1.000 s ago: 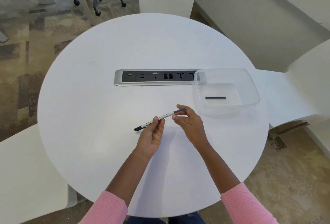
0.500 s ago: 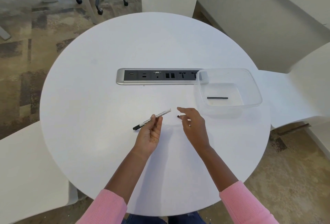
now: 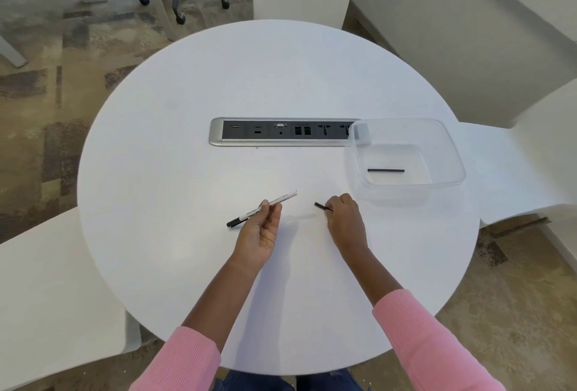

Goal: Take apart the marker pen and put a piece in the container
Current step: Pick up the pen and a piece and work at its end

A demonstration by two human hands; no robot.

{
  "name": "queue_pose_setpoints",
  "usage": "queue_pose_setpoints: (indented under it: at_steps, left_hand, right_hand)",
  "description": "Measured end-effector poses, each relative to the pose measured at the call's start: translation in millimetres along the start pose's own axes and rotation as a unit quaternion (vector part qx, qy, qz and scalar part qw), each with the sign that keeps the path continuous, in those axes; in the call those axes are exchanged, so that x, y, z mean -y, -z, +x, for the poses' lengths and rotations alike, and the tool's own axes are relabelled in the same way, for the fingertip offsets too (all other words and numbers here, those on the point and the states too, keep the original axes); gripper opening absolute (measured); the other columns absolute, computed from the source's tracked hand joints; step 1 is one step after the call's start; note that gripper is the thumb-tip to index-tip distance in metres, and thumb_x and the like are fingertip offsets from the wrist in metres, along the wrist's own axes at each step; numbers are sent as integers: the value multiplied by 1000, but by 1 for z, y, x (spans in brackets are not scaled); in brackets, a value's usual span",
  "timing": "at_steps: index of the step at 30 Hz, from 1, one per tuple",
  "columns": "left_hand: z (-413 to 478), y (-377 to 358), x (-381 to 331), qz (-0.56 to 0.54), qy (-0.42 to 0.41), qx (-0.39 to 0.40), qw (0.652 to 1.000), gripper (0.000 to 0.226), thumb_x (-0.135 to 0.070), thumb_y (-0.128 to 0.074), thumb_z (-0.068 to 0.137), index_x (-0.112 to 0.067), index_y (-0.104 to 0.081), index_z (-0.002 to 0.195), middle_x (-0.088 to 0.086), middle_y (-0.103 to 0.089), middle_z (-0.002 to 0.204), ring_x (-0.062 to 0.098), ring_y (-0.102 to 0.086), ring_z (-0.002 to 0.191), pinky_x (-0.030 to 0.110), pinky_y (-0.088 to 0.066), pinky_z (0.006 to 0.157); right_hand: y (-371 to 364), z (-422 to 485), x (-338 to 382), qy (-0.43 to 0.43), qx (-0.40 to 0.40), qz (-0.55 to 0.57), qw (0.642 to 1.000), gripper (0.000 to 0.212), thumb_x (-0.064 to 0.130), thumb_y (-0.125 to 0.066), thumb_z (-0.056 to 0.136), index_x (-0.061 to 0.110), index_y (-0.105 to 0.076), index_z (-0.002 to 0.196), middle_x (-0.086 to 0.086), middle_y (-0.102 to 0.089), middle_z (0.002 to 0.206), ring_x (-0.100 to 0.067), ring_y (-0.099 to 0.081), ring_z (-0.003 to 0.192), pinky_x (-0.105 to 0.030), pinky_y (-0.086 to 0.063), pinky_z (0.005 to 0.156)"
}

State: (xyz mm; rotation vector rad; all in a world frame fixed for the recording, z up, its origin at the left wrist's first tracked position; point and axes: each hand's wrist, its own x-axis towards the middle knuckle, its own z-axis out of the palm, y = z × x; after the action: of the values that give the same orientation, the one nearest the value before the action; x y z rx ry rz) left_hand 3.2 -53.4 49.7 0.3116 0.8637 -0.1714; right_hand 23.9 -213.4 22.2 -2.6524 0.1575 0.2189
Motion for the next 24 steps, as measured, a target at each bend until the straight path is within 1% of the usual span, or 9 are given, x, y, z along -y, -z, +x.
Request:
queue_pose_setpoints:
  at_steps: [4, 7, 9, 11, 13, 15, 18, 20, 24]
  left_hand:
    - [1, 2, -2, 0, 0, -5, 1000, 16, 3, -53, 87, -1, -59, 73, 6, -67, 50, 15, -68, 50, 24, -58, 56]
    - [2, 3, -1, 7, -3, -7, 1000, 17, 3, -53, 87, -1, -58, 72, 6, -67, 49, 14, -68, 49, 25, -59, 61]
    - [3, 4, 0, 12, -4, -10, 1000, 16, 3, -53, 87, -2, -58, 73, 5, -67, 49, 14, -68, 49, 25, -57, 65]
    - [4, 4, 1, 19, -6, -14, 1000, 16, 3, -53, 87, -2, -59, 73, 5, -67, 49, 13, -68, 48, 24, -55, 67]
    - [5, 5, 3, 30, -6, -18, 999, 15, 3, -53, 87, -2, -58, 74, 3, -67, 49, 12, -68, 49, 22, -50, 79]
    - [6, 5, 4, 35, -6, -19, 999, 14, 2, -53, 87, -2, -58, 74, 3, -67, 49, 12, -68, 49, 25, -46, 87]
    - [6, 4, 4, 38, -8, -18, 999, 15, 2, -53, 87, -2, -58, 74, 2, -67, 49, 11, -68, 49, 24, -46, 86]
    - [6, 4, 4, 40, -11, -16, 999, 16, 2, -53, 88, -2, -58, 74, 2, -67, 49, 11, -68, 50, 26, -45, 87]
    - [6, 6, 2, 40, -12, -16, 999, 15, 2, -53, 88, -3, -58, 74, 2, -67, 50, 11, -68, 50, 24, -45, 87]
  right_hand:
    - [2, -4, -3, -9, -3, -13, 1000, 15, 5, -41, 91, -1, -53, 97, -19, -54, 105, -33, -49, 98, -40, -45, 72]
    - [12, -8, 2, -19, -3, 105, 994, 10, 7, -45, 89, 4, -53, 94, -15, -61, 98, -31, -56, 87, -37, -43, 69]
    - [19, -14, 10, -9, -5, 185, 983, 6, 8, -50, 87, 9, -54, 91, -8, -64, 90, -25, -58, 79, -35, -44, 67]
    - [25, -20, 19, 20, -17, 218, 976, 5, 8, -53, 85, 11, -57, 87, -4, -63, 85, -20, -57, 78, -33, -45, 69]
    - [28, -24, 25, 44, -29, 232, 971, 6, 7, -54, 85, 10, -59, 87, -2, -64, 86, -16, -56, 79, -32, -46, 71]
    - [29, -26, 28, 52, -32, 238, 969, 7, 7, -54, 85, 9, -61, 88, -3, -65, 88, -14, -54, 79, -31, -46, 73]
    - [29, -27, 29, 51, -32, 242, 968, 9, 7, -54, 86, 8, -62, 91, -7, -66, 91, -15, -54, 79, -29, -46, 73]
    - [29, -28, 29, 54, -47, 251, 965, 9, 7, -54, 86, 8, -62, 92, -8, -66, 91, -16, -56, 78, -28, -46, 73]
    - [29, -30, 30, 49, -79, 286, 954, 10, 7, -55, 86, 11, -62, 93, -3, -63, 90, -16, -57, 78, -22, -46, 71]
